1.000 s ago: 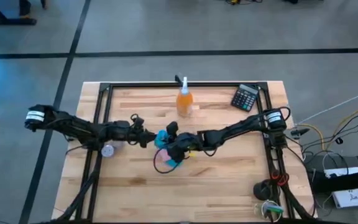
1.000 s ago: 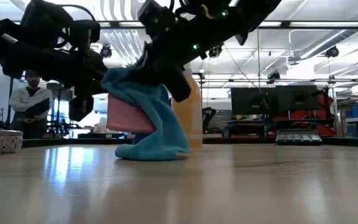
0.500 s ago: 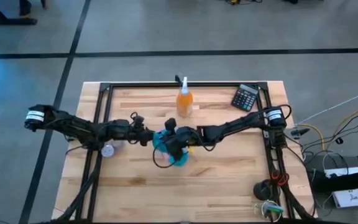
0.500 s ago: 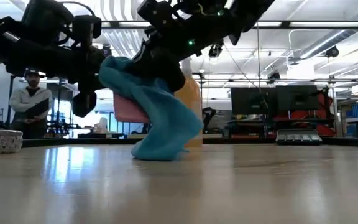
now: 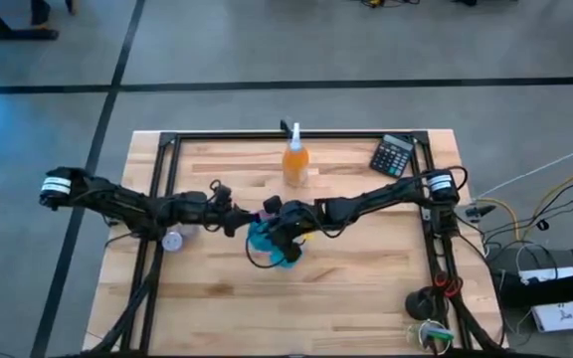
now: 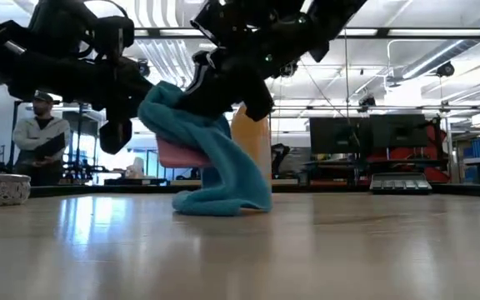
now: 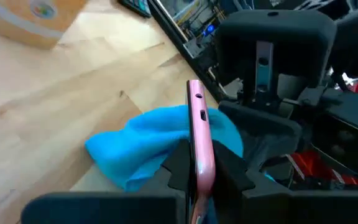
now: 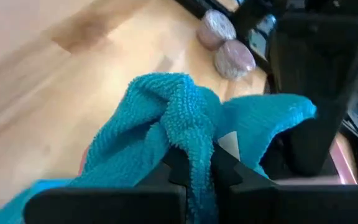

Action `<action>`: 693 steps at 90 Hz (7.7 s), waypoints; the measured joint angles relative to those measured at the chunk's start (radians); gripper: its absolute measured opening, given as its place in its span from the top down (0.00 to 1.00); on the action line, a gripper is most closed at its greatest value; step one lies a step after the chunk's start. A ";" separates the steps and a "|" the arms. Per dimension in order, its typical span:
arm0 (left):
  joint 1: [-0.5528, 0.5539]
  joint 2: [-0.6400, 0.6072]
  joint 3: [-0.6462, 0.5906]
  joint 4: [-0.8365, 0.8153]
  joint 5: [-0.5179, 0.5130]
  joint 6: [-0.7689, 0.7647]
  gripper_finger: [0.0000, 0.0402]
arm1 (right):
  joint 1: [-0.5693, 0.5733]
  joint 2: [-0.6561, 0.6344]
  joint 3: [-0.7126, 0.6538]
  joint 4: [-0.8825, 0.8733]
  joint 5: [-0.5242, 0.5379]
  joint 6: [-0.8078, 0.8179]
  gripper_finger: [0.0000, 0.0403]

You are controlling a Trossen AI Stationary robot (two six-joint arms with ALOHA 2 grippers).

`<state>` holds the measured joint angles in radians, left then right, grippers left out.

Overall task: Apply microfiber cloth
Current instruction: Wipe the back of the pink cellphone using microfiber cloth, then wipe the front of the pink cellphone using microfiber cloth

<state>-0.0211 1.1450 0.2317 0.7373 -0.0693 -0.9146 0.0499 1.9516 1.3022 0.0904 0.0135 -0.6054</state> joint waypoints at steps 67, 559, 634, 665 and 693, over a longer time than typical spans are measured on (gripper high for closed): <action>-0.038 -0.002 0.001 0.009 0.086 0.044 0.96 | -0.121 -0.116 -0.004 0.001 0.264 -0.177 1.00; -0.062 -0.093 0.028 0.121 -0.056 0.713 0.96 | 0.144 -0.527 -0.452 -0.049 0.821 0.248 1.00; -0.210 0.413 0.389 -0.120 -0.509 2.024 0.96 | -0.077 -0.593 -0.463 -0.160 -0.054 0.371 1.00; -0.219 0.624 0.538 -0.110 -0.701 2.361 0.96 | -0.077 -0.529 -0.461 -0.100 -0.091 0.360 1.00; -0.248 0.632 0.566 -0.141 -0.740 2.427 0.96 | -0.081 -0.388 -0.460 -0.030 -0.055 0.333 1.00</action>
<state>-0.2694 1.7774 0.7973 0.5967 -0.8093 1.5123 -0.0311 1.5635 0.8417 0.0605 -0.0417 -0.2728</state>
